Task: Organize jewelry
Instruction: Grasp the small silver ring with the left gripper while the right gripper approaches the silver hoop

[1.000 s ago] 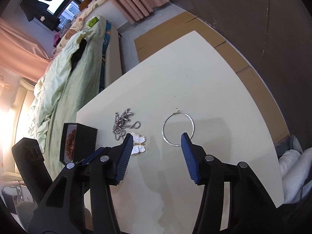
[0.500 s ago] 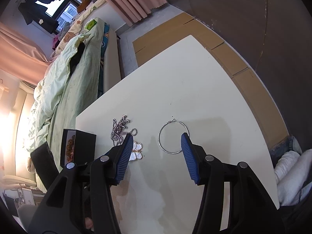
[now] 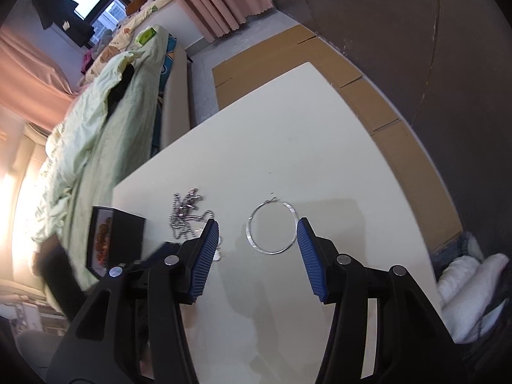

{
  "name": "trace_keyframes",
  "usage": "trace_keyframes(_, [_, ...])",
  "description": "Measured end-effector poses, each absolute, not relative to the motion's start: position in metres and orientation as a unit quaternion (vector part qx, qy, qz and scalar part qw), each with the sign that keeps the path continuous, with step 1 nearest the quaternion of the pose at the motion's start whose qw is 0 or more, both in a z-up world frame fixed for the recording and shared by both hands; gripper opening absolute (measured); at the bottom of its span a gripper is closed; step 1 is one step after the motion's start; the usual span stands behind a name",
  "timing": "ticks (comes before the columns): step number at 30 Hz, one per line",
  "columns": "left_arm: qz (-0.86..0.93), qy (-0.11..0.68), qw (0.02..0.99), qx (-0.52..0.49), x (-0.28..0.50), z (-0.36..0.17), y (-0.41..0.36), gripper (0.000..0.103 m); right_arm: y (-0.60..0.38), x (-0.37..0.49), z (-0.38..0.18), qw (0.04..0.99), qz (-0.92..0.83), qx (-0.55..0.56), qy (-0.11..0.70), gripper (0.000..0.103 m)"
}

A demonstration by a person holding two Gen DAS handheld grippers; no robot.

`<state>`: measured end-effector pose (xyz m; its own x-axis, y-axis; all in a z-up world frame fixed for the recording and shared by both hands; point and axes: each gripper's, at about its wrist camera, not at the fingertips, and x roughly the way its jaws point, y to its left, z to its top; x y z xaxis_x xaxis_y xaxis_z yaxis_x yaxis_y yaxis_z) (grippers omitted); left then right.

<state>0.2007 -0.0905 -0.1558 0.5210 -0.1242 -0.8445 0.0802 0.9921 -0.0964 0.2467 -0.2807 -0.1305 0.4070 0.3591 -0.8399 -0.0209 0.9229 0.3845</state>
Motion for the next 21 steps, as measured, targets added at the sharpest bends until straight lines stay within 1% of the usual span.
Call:
trace_keyframes(5, [-0.055, 0.472, 0.879, -0.047, 0.198, -0.14, -0.074, 0.01, -0.274, 0.252, -0.138, 0.829, 0.094, 0.117, 0.539, 0.053])
trace_keyframes(6, [-0.054, 0.471, 0.879, -0.05, 0.198, -0.138, -0.072, 0.01, -0.27, 0.253, -0.141, 0.826, 0.096, 0.112, 0.544, 0.054])
trace_keyframes(7, [-0.054, 0.469, 0.88, -0.054, 0.199, -0.135, -0.07, 0.01, -0.267, 0.254, -0.143, 0.824, 0.097, 0.107, 0.548, 0.061])
trace_keyframes(8, [-0.053, 0.467, 0.881, -0.057, 0.199, -0.134, -0.068, 0.01, -0.264, 0.255, -0.146, 0.824, 0.097, 0.103, 0.549, 0.064])
trace_keyframes(9, [-0.053, 0.465, 0.882, -0.06, 0.198, -0.131, -0.066, 0.01, -0.261, 0.256, -0.148, 0.824, 0.096, 0.1, 0.55, 0.07])
trace_keyframes(21, [-0.05, 0.443, 0.89, -0.09, 0.191, -0.108, -0.042, 0.01, -0.231, 0.266, -0.171, 0.826, 0.063, 0.001, 0.559, 0.07])
